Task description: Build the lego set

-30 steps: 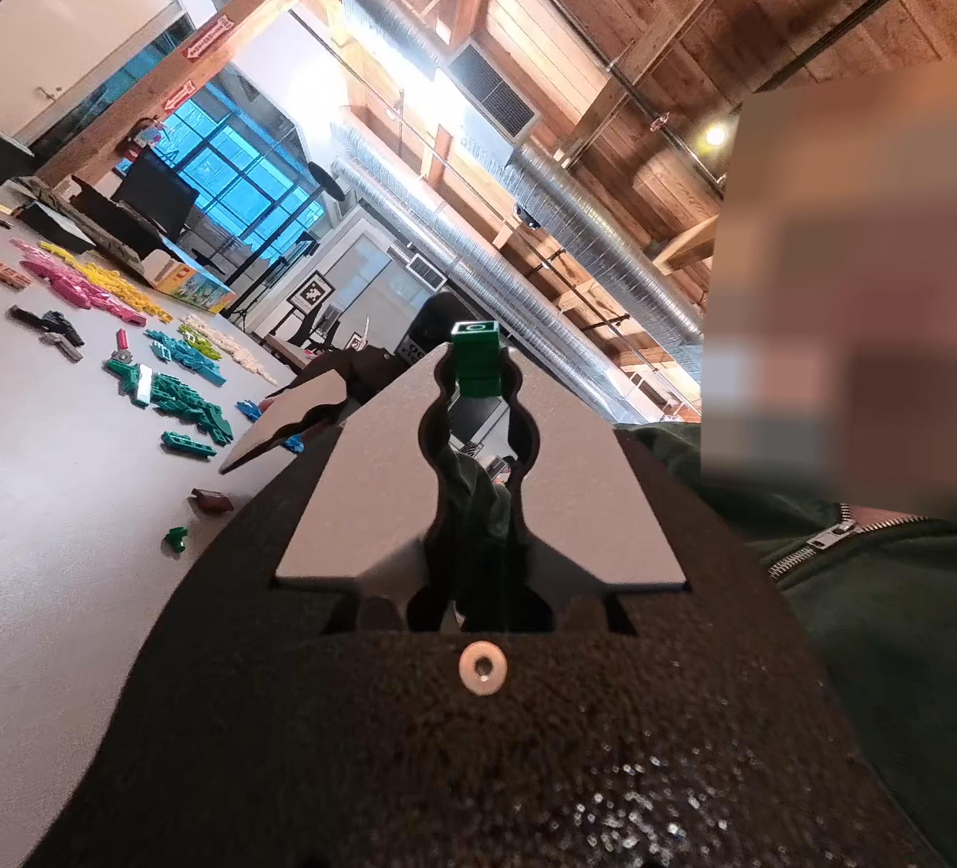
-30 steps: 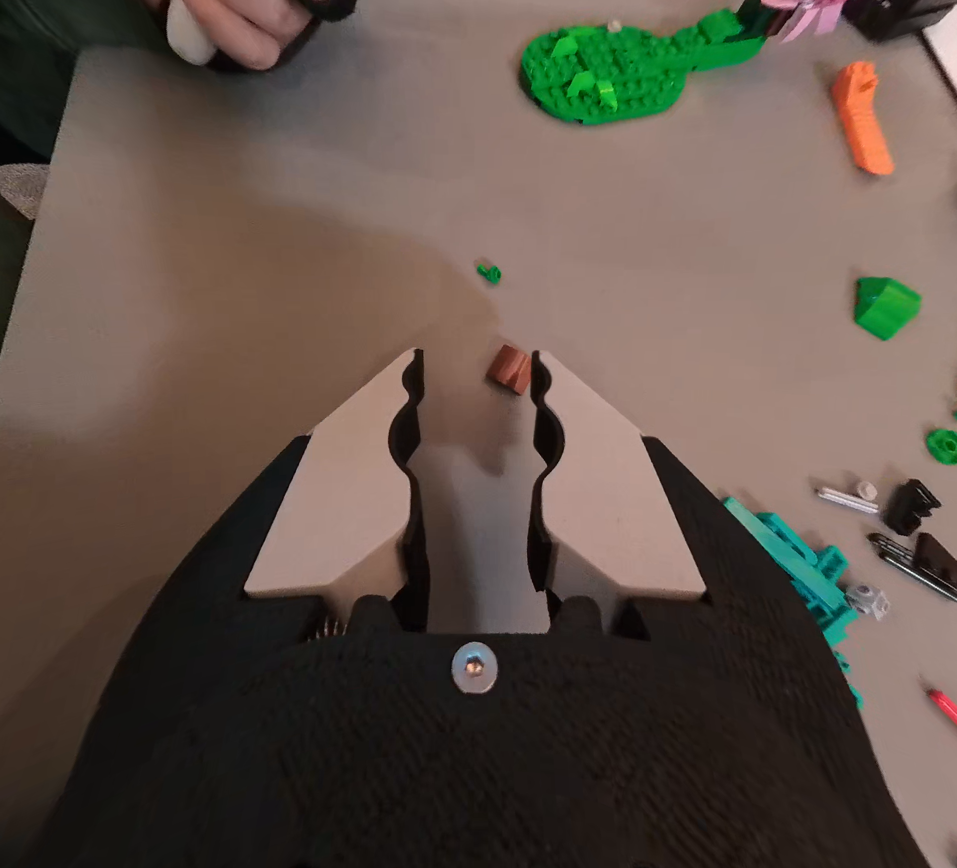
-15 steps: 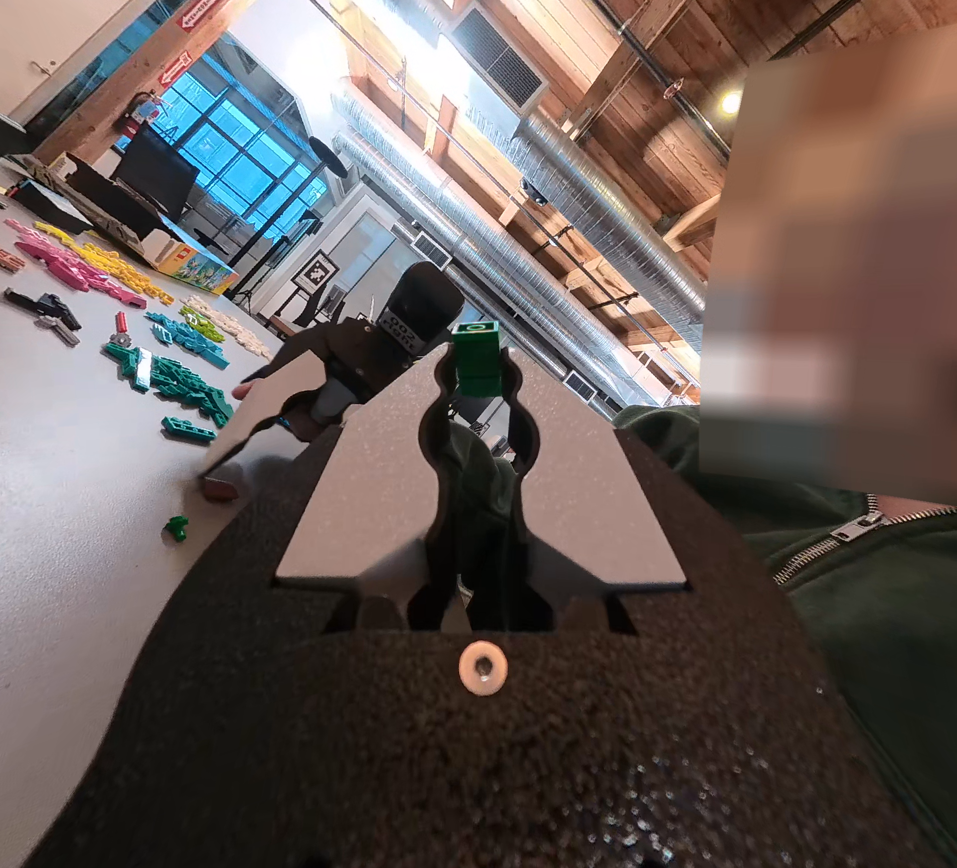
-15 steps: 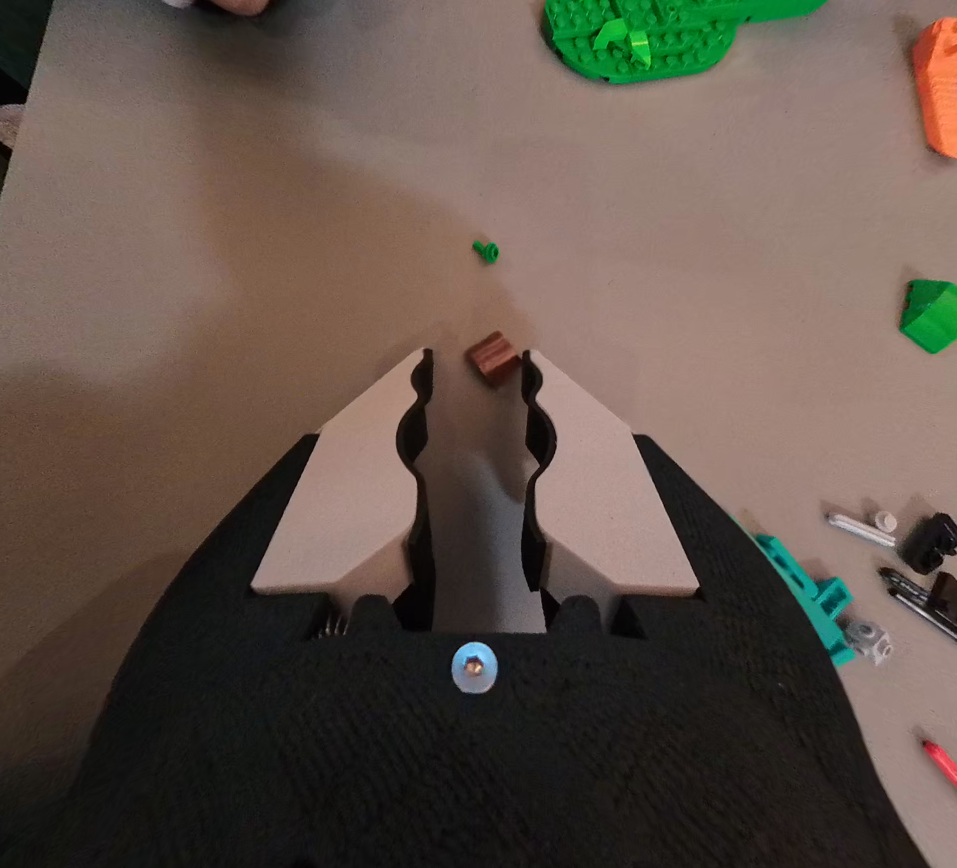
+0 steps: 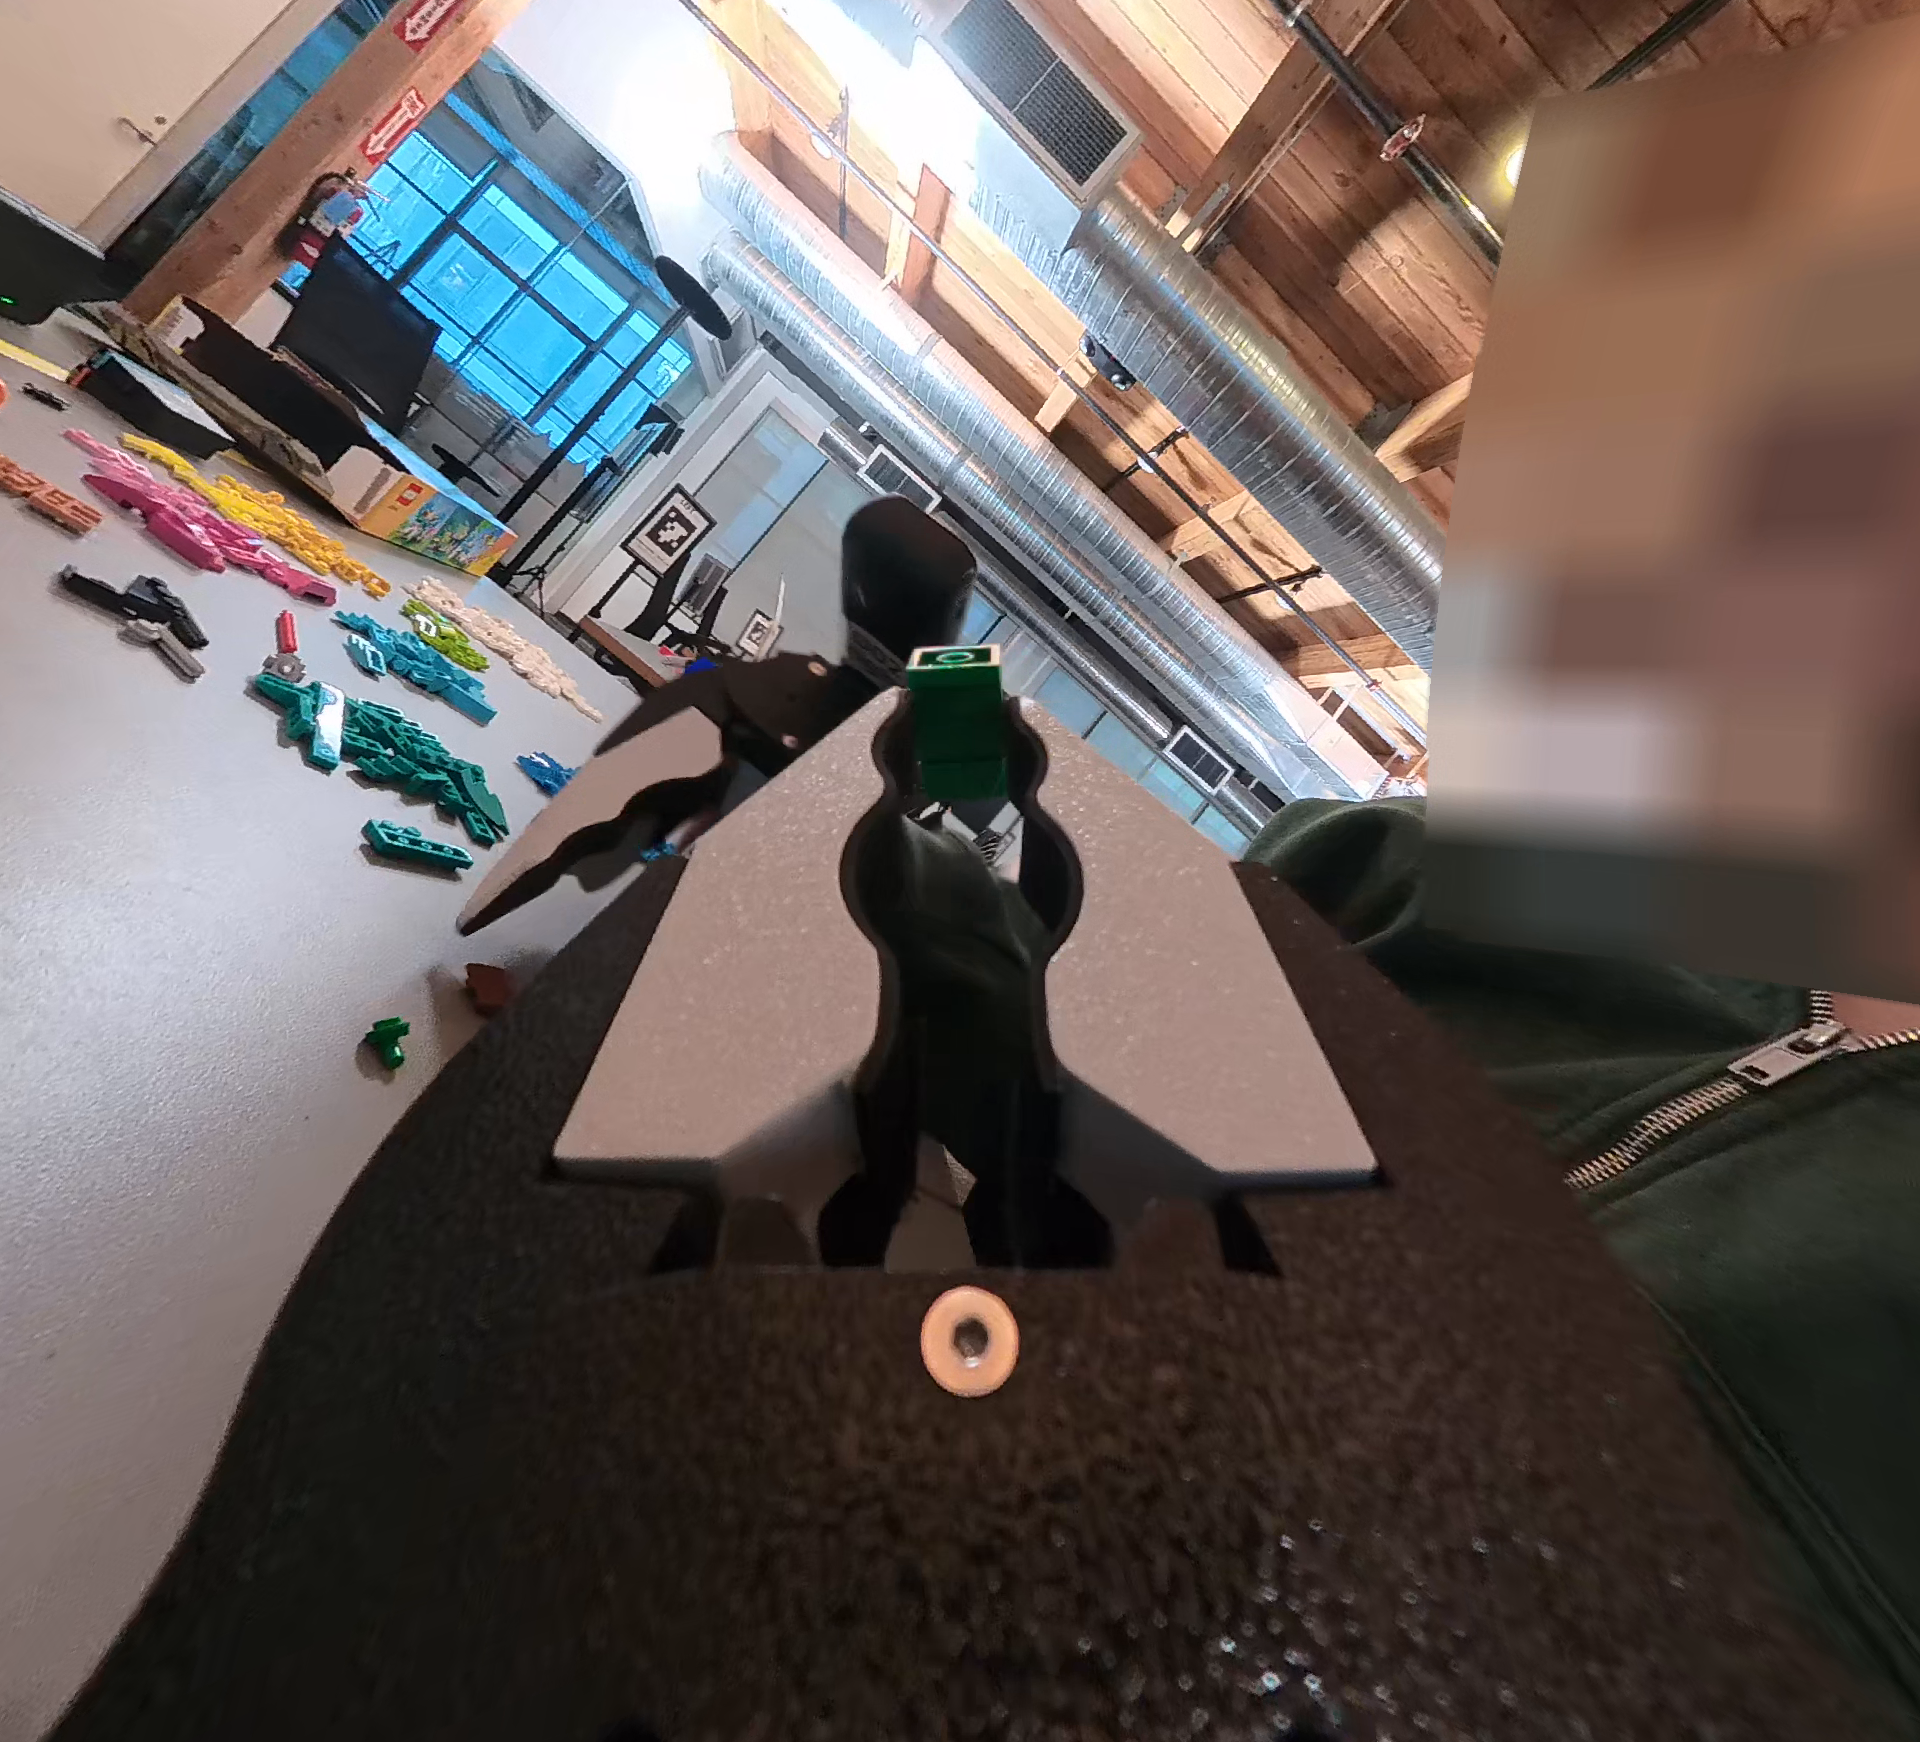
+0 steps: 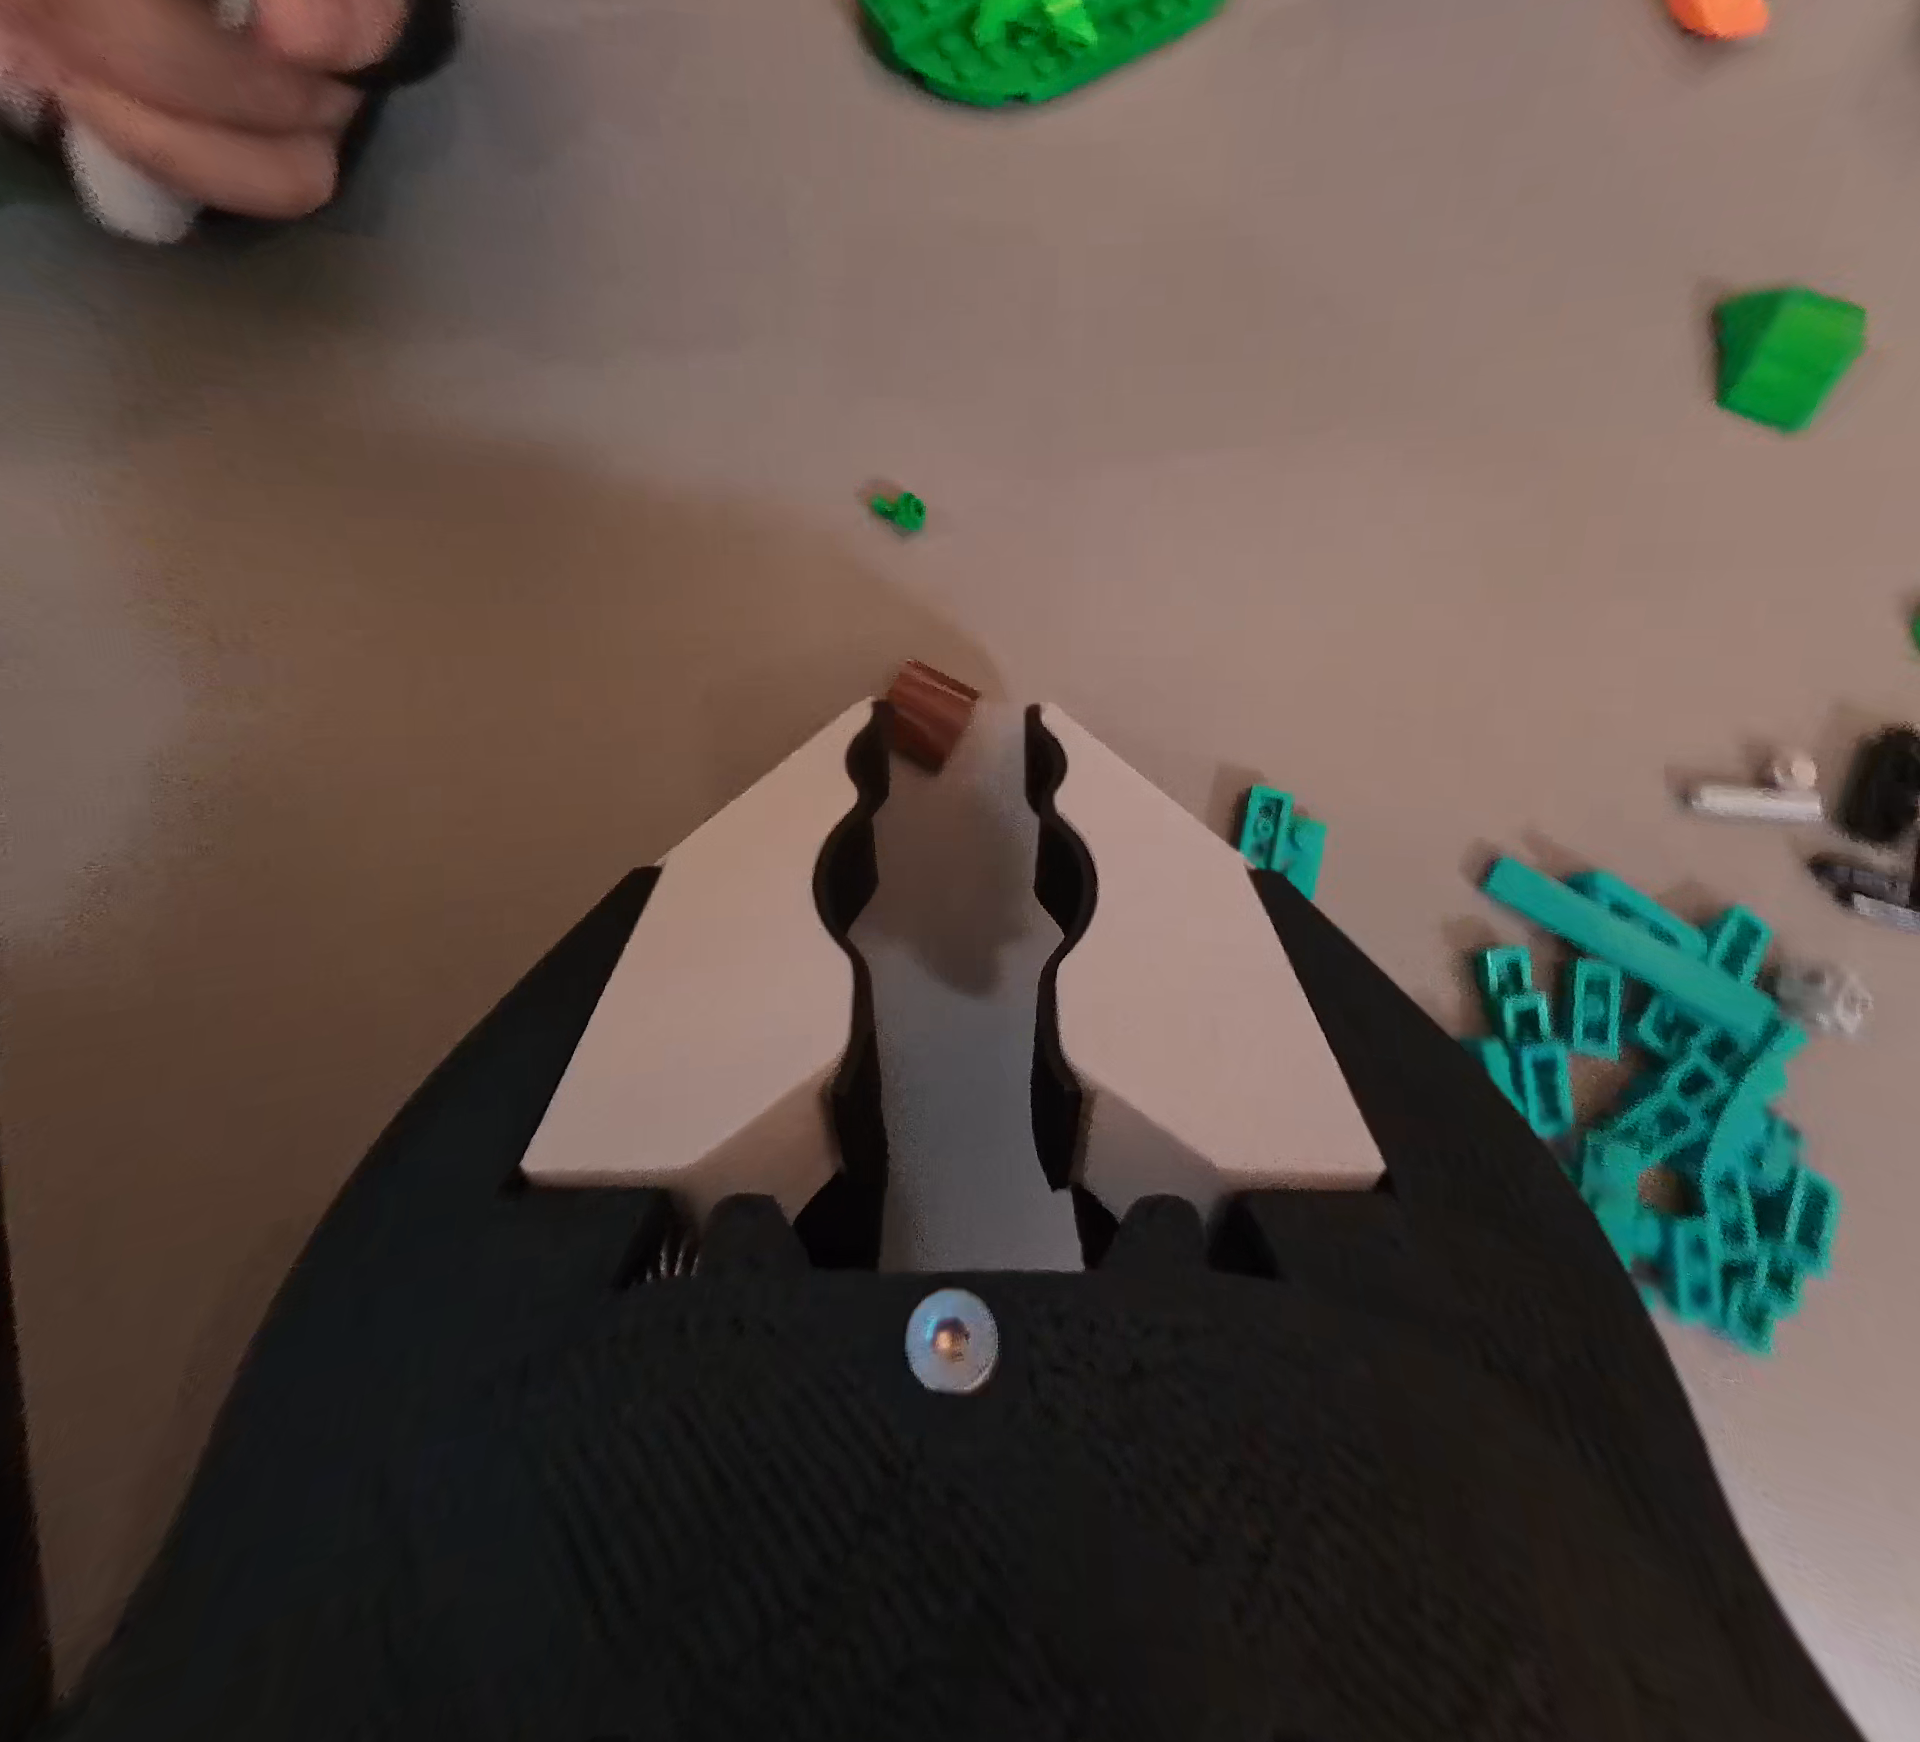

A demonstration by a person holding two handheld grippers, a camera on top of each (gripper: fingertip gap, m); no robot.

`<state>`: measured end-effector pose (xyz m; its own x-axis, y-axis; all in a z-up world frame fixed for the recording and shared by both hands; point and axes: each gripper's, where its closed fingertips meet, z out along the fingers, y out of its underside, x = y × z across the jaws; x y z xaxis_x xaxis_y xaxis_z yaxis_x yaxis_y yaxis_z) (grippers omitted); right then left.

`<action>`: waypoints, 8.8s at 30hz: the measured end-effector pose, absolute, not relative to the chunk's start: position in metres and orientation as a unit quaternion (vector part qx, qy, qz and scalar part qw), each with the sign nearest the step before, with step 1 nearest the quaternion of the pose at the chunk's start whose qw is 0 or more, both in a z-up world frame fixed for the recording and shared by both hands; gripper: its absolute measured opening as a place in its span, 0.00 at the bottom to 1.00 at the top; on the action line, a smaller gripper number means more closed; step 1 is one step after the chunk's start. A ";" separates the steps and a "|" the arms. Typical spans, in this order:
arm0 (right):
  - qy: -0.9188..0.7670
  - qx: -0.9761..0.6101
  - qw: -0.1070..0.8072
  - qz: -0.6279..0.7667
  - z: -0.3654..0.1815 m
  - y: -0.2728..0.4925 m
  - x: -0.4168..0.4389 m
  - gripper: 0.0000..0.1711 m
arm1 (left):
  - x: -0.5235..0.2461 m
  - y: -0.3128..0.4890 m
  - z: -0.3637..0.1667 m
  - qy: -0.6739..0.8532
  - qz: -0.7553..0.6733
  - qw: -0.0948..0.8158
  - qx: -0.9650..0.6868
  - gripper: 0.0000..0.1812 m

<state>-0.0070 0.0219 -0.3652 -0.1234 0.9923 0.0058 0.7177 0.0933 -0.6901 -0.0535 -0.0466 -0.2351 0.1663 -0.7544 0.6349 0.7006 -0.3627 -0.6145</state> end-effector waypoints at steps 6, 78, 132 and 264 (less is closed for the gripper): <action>-0.619 -0.675 0.283 0.286 -0.363 0.015 -0.008 0.14 | -0.053 -0.046 -0.236 0.027 -0.642 0.565 -0.518 0.08; -0.559 -0.417 0.672 0.250 -0.252 0.010 -0.019 0.08 | -0.077 -0.037 -0.233 -0.022 -0.598 0.627 -0.499 0.08; -0.411 -0.487 0.226 0.737 -0.244 -0.034 -0.044 0.08 | -0.048 -0.035 -0.244 0.048 -0.540 0.622 -0.565 0.07; -0.533 -0.445 0.673 0.255 -0.243 0.035 -0.006 0.31 | -0.093 -0.080 -0.179 0.085 -0.511 0.735 -0.437 0.07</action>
